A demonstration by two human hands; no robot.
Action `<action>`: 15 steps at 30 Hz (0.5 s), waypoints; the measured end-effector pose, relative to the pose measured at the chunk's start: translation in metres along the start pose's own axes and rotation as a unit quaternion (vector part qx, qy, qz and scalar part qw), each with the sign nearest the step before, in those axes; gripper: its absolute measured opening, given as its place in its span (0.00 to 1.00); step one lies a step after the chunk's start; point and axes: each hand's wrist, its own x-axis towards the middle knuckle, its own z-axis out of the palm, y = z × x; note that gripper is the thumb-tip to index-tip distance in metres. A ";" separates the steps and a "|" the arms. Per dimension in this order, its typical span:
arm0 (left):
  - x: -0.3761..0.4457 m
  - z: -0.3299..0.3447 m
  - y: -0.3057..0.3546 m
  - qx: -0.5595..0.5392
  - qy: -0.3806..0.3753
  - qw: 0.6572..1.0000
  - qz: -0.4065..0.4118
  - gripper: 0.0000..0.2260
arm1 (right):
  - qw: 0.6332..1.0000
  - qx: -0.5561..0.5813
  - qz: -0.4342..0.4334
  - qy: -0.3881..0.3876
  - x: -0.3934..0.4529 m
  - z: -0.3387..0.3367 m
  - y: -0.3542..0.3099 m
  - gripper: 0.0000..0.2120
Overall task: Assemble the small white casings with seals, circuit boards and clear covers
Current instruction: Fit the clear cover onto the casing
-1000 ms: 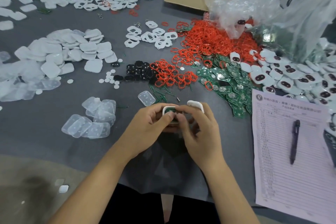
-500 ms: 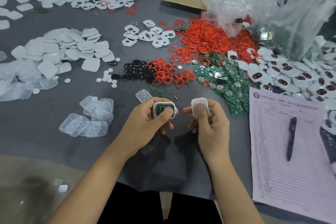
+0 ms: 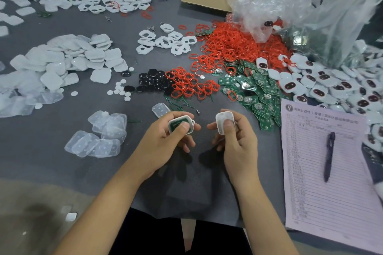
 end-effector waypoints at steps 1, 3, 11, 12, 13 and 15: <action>0.001 0.001 0.001 -0.014 0.000 1.000 -0.004 0.09 | 1.000 0.003 0.000 0.001 0.000 0.000 0.000 0.09; 0.003 0.003 0.003 -0.043 -0.002 0.999 -0.012 0.10 | 1.000 0.016 0.004 0.004 0.001 0.000 -0.001 0.10; 0.013 0.034 0.003 -0.143 -0.011 0.990 -0.006 0.11 | 0.985 0.156 0.069 -0.005 0.004 -0.009 0.000 0.15; 0.015 0.039 0.004 -0.121 0.000 0.993 0.008 0.11 | 0.984 0.165 0.068 0.005 0.005 -0.009 0.000 0.13; 0.018 0.043 0.005 -0.098 0.014 0.995 0.018 0.09 | 0.984 0.166 0.062 0.020 0.005 -0.010 0.001 0.11; 0.022 0.051 0.004 -0.069 0.039 0.996 0.028 0.09 | 0.984 0.164 0.047 0.056 0.005 -0.011 0.003 0.07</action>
